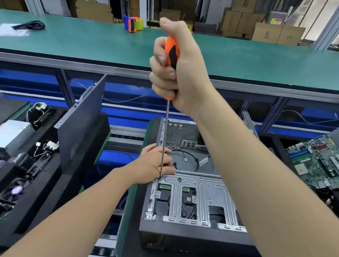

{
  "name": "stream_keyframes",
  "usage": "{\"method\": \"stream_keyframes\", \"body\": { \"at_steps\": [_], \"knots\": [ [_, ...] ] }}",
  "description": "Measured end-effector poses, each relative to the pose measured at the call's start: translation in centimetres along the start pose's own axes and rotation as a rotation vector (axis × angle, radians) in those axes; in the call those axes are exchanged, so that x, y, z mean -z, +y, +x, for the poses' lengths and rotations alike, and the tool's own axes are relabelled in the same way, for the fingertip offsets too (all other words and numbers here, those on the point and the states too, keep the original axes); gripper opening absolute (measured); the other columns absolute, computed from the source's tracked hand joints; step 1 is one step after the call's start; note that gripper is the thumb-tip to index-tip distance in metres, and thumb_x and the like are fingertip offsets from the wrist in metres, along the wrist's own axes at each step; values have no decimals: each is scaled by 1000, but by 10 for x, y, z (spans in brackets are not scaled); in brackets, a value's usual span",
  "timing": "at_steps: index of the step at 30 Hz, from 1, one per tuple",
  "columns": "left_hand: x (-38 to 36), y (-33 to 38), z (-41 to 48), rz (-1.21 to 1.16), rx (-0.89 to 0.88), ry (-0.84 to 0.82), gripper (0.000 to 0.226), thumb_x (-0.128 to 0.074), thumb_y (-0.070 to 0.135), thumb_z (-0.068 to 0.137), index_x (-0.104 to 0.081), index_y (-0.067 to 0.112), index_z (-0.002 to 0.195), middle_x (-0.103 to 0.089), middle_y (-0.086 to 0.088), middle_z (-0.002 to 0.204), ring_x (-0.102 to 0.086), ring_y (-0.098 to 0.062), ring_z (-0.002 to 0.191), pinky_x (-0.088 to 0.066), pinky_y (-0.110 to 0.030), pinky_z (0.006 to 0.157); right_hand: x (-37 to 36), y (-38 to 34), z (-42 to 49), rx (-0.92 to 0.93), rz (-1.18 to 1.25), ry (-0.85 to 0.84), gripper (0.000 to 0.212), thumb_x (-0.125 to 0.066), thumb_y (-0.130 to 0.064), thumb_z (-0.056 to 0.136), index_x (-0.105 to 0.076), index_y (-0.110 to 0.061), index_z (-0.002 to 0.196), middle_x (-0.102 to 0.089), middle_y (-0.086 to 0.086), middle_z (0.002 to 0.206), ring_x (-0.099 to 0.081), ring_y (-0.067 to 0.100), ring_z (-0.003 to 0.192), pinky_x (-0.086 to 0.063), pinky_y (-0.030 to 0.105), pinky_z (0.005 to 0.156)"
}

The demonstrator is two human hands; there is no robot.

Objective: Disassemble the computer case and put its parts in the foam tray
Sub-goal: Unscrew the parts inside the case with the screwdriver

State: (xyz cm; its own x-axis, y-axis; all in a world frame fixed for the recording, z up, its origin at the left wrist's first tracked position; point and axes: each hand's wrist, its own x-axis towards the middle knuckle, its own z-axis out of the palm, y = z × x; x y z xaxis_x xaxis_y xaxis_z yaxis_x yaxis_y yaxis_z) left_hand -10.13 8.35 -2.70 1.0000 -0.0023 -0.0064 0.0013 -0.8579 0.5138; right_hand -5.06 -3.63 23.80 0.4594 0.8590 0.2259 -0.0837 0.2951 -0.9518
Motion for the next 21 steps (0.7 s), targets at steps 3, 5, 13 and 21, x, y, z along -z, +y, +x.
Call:
{"method": "stream_keyframes", "body": {
  "at_steps": [3,5,13,21],
  "knots": [
    [-1,0,-1,-27,-15,16,41,-47,69,90,-63,32,83,-58,31,101,-23,18,139,8,-24,118,18,1,13,-67,171,-381,48,-40,-35,104,-38,-16,60,-25,-4,45,-16,10,34,-20,17,37],
    [-1,-1,-1,-34,-20,16,42,-46,70,90,-62,32,83,-57,31,101,-22,18,140,8,-27,120,27,6,21,-126,324,-578,45,-51,-35,100,-38,-16,61,-30,-5,45,-17,7,34,-18,16,37],
    [2,-3,1,-62,-8,-33,36,-51,63,96,-63,30,86,-59,32,100,-19,20,140,9,-29,121,41,22,23,-256,516,-813,44,-57,-41,101,-46,-13,70,-43,-2,50,-22,8,33,-19,15,37],
    [3,1,-1,-67,6,-27,29,-56,57,97,-62,32,84,-59,27,102,-22,15,142,5,-32,124,9,-4,0,-137,-28,251,42,-67,-50,99,-61,-14,79,-57,1,66,-55,18,53,-51,35,65]
  ]
}}
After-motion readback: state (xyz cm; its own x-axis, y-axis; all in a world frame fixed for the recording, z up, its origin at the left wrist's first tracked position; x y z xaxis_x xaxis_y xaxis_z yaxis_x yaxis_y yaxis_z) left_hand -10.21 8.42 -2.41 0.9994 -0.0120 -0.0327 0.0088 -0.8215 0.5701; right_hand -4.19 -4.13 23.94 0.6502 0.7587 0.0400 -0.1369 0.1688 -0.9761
